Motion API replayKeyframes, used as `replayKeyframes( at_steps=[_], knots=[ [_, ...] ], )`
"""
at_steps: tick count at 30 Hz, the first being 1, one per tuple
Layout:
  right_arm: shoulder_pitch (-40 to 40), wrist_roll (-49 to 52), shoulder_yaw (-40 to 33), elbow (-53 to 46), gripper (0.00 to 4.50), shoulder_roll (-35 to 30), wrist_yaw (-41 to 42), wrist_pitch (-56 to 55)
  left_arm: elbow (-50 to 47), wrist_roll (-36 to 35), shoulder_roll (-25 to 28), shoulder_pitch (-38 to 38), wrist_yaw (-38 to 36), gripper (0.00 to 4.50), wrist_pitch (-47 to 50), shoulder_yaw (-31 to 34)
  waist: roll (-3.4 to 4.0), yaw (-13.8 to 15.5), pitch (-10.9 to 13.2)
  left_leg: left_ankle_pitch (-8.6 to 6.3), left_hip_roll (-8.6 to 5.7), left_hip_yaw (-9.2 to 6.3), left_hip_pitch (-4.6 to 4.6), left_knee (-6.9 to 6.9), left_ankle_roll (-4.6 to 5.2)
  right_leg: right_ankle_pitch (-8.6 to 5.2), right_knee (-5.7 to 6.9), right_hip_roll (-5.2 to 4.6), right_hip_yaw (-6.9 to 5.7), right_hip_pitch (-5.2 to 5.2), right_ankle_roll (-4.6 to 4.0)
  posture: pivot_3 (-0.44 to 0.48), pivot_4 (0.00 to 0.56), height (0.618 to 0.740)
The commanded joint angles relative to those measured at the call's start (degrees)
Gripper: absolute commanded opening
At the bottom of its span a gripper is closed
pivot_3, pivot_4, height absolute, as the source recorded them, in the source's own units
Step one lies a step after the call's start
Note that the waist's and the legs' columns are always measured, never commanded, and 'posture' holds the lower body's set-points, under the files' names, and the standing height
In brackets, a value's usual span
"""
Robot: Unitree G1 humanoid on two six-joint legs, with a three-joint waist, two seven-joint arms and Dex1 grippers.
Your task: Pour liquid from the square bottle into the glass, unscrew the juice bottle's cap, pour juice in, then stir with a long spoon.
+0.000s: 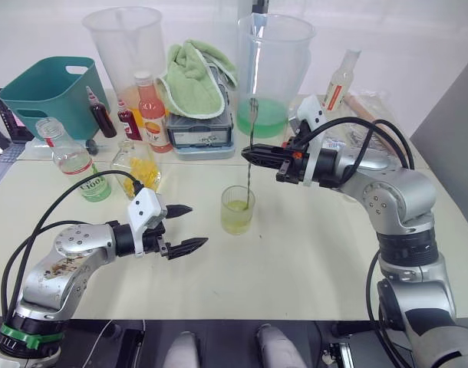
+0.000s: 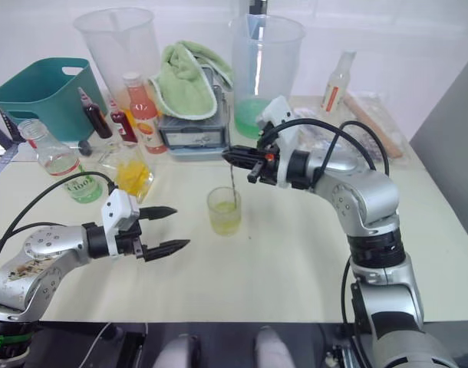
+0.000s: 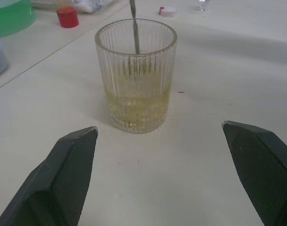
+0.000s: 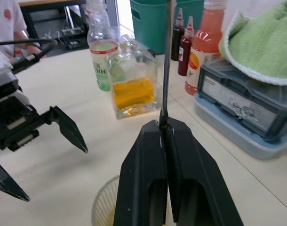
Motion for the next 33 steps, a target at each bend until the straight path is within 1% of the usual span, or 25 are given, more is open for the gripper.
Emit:
replayKeyframes(
  at_steps=[1, 4, 6, 9, 15, 19, 21, 27, 30, 33],
  knots=[
    [-0.5, -1.6, -1.6, 0.4, 0.00, 1.6, -1.0, -5.2, -1.1, 0.0, 0.1, 0.1, -0.2, 4.48, -1.3, 0.8, 0.00, 0.0, 0.0, 0.00, 0.00, 0.00, 0.00, 0.00, 0.00, 0.00, 0.00, 0.00, 0.00, 0.00, 0.00, 0.000, 0.150, 0.723],
    [-1.3, -0.8, -2.7, 2.2, 0.00, 7.3, -3.4, -8.4, -1.3, 0.1, 0.3, 0.4, -0.2, 4.48, -1.3, 0.8, 0.00, -0.1, 0.0, 0.00, 0.00, 0.00, 0.01, 0.01, 0.00, 0.01, 0.01, 0.00, 0.00, 0.01, 0.00, 0.000, 0.150, 0.723],
    [-1.4, 0.0, -2.6, 2.3, 0.00, 9.3, -3.5, -7.8, -1.4, 0.1, 0.3, 0.5, -0.2, 4.48, -1.2, 0.9, 0.00, -0.1, 0.0, 0.00, 0.00, -0.01, 0.01, 0.01, 0.00, 0.01, 0.03, 0.00, 0.00, 0.01, 0.00, 0.000, 0.150, 0.723],
    [-1.0, 1.2, -2.1, 1.5, 0.00, 10.5, -3.0, -6.0, -1.5, 0.1, 0.3, 0.7, -0.1, 4.48, -1.2, 1.0, 0.00, 0.1, 0.0, 0.00, -0.01, -0.02, -0.01, 0.01, 0.00, 0.01, 0.02, -0.01, -0.01, 0.01, 0.00, 0.000, 0.150, 0.723],
    [0.1, 3.2, -0.8, -2.0, 0.00, 7.3, -0.5, 0.1, -1.3, 0.5, 0.4, 1.0, -0.1, 4.48, -1.5, 0.9, 0.01, 0.1, 0.0, 0.00, 0.00, -0.04, -0.01, 0.01, 0.00, 0.01, 0.03, 0.00, -0.03, 0.01, -0.01, 0.000, 0.150, 0.723],
    [0.1, -1.1, 1.1, -2.1, 0.00, 1.2, 1.5, -0.7, -1.1, 0.7, 0.3, 0.8, -0.2, 4.48, -1.7, 0.5, 0.01, 0.3, 0.0, 0.00, -0.01, -0.04, -0.01, 0.01, 0.00, 0.00, 0.02, -0.01, -0.05, 0.03, -0.01, 0.000, 0.150, 0.723],
    [-0.1, -1.5, 0.9, -1.1, 0.00, 1.4, 1.1, -2.5, -1.0, 0.8, 0.3, 0.8, -0.3, 4.48, -1.8, 0.4, 0.01, 0.2, 0.0, 0.00, -0.01, -0.04, 0.01, 0.02, 0.00, 0.00, 0.01, -0.01, -0.05, 0.05, 0.00, 0.000, 0.150, 0.723],
    [0.7, -0.7, 0.6, -1.6, 0.00, 5.5, 0.1, -4.6, -1.0, 1.0, 0.2, 0.7, -0.5, 4.48, -1.9, 0.4, 0.01, -0.2, 0.0, 0.00, 0.02, -0.05, 0.02, -0.01, 0.00, -0.01, 0.03, 0.02, -0.05, 0.01, -0.03, 0.000, 0.150, 0.723],
    [1.2, 1.1, -0.1, -2.7, 0.00, 7.2, -0.5, -3.2, -1.1, 1.0, 0.3, 0.8, -0.6, 4.48, -2.0, 0.4, 0.01, -0.2, 0.0, 0.00, 0.01, -0.05, -0.01, -0.01, 0.00, -0.01, 0.02, 0.01, -0.05, 0.01, -0.03, 0.000, 0.150, 0.723],
    [1.3, 2.6, -0.5, -3.7, 0.00, 7.1, 0.0, -1.1, -1.0, 0.9, 0.4, 0.9, -0.7, 4.48, -2.1, 0.5, 0.01, -0.1, 0.0, 0.00, 0.01, -0.06, 0.00, -0.01, 0.00, -0.01, 0.03, 0.01, -0.06, 0.01, -0.03, 0.000, 0.150, 0.723]
  ],
)
